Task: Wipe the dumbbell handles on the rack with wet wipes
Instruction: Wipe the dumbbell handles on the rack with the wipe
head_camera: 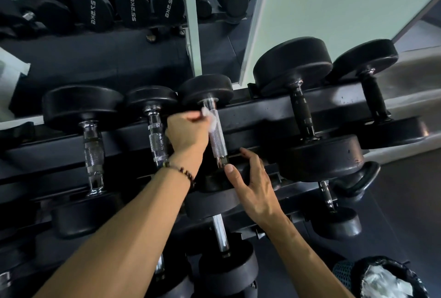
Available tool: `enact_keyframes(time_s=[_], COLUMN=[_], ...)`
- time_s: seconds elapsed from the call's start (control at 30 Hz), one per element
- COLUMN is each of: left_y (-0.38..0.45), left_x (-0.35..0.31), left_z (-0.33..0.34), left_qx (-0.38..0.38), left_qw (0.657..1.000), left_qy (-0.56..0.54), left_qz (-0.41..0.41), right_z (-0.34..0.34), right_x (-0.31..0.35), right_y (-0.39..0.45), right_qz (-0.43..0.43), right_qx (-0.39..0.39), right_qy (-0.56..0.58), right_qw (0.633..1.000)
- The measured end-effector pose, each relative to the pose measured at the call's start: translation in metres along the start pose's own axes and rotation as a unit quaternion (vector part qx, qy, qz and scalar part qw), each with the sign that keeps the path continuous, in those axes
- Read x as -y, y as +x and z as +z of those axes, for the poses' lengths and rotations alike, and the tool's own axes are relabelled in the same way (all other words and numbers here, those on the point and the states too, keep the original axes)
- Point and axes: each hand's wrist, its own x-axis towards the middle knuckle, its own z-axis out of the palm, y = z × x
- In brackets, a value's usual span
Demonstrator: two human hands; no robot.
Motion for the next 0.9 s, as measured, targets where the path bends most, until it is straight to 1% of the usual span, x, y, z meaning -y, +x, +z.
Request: enact_keyframes(time_s=[0.03, 0.07, 0.13, 0.2, 0.23, 0.27, 0.37, 0.4, 0.43, 0.5, 0.53, 0.57, 0.6, 0.7, 0.77, 0.8, 0.87, 0.9], left_y=[0.012, 0.018, 0.018, 0.005, 0.004, 0.006, 0.024, 0.024, 0.021, 0.008, 0.003, 0.003, 0.006, 0.018, 0.016, 0.012, 0.004, 0.004], left_x=[-0.003, -0.005, 0.008, 0.021, 0.023, 0.017, -0.01, -0.015, -0.012, -0.002, 0.001, 0.0, -0.005, -0.02, -0.014, -0.008, -0.001, 0.0], left_z=[0.005, 0.008, 0.008, 0.0, -0.001, 0.0, 0.009, 0.01, 0.008, -0.002, -0.007, -0.008, -0.007, 0.003, 0.004, 0.0, -0.011, -0.016], left_qx=[-0.017, -0.018, 0.022, 0.083, 0.099, 0.096, 0.056, 0.068, 0.099, 0.185, 0.216, 0.229, 0.23, 0.186, 0.206, 0.234, 0.305, 0.327], left_qw=[1.0, 1.0, 0.999, 0.995, 0.993, 0.992, 0.983, 0.978, 0.974, 0.964, 0.957, 0.953, 0.951, 0.947, 0.947, 0.944, 0.923, 0.914], left_qy=[-0.012, -0.022, -0.023, -0.006, -0.01, -0.027, -0.108, -0.125, -0.115, -0.046, -0.024, -0.023, -0.039, -0.131, -0.101, -0.072, -0.03, -0.016], left_qz=[0.006, -0.002, -0.039, -0.058, -0.068, -0.083, -0.136, -0.154, -0.167, -0.186, -0.191, -0.197, -0.202, -0.228, -0.226, -0.221, -0.232, -0.241], right_z=[-0.001, -0.001, -0.001, -0.001, -0.001, -0.001, -0.002, -0.002, -0.002, -0.001, -0.001, -0.001, -0.001, -0.002, -0.003, -0.002, -0.002, -0.002], right_x=[0.0, -0.001, -0.002, -0.001, -0.001, -0.001, -0.003, -0.004, -0.005, -0.007, -0.007, -0.007, -0.007, -0.008, -0.009, -0.009, -0.008, -0.008], right_y=[0.0, 0.001, 0.002, 0.001, 0.001, 0.001, 0.001, 0.002, 0.002, 0.002, 0.002, 0.002, 0.003, 0.004, 0.005, 0.005, 0.005, 0.005], right_qz=[-0.002, -0.005, -0.008, -0.013, -0.014, -0.013, -0.016, -0.02, -0.022, -0.025, -0.026, -0.026, -0.024, -0.026, -0.026, -0.026, -0.028, -0.028], right_qx=[0.003, 0.004, 0.004, 0.0, 0.0, 0.002, 0.01, 0.009, 0.007, 0.0, -0.002, -0.001, 0.002, 0.011, 0.011, 0.01, 0.008, 0.007], right_qy=[-0.001, 0.0, 0.001, 0.004, 0.004, 0.003, 0.007, 0.006, 0.005, 0.003, 0.001, 0.0, -0.001, -0.004, -0.006, -0.006, -0.008, -0.009], right_qw=[1.0, 1.0, 1.0, 1.0, 1.0, 1.0, 1.0, 1.0, 1.0, 1.0, 1.0, 1.0, 1.0, 1.0, 1.0, 1.0, 1.0, 1.0])
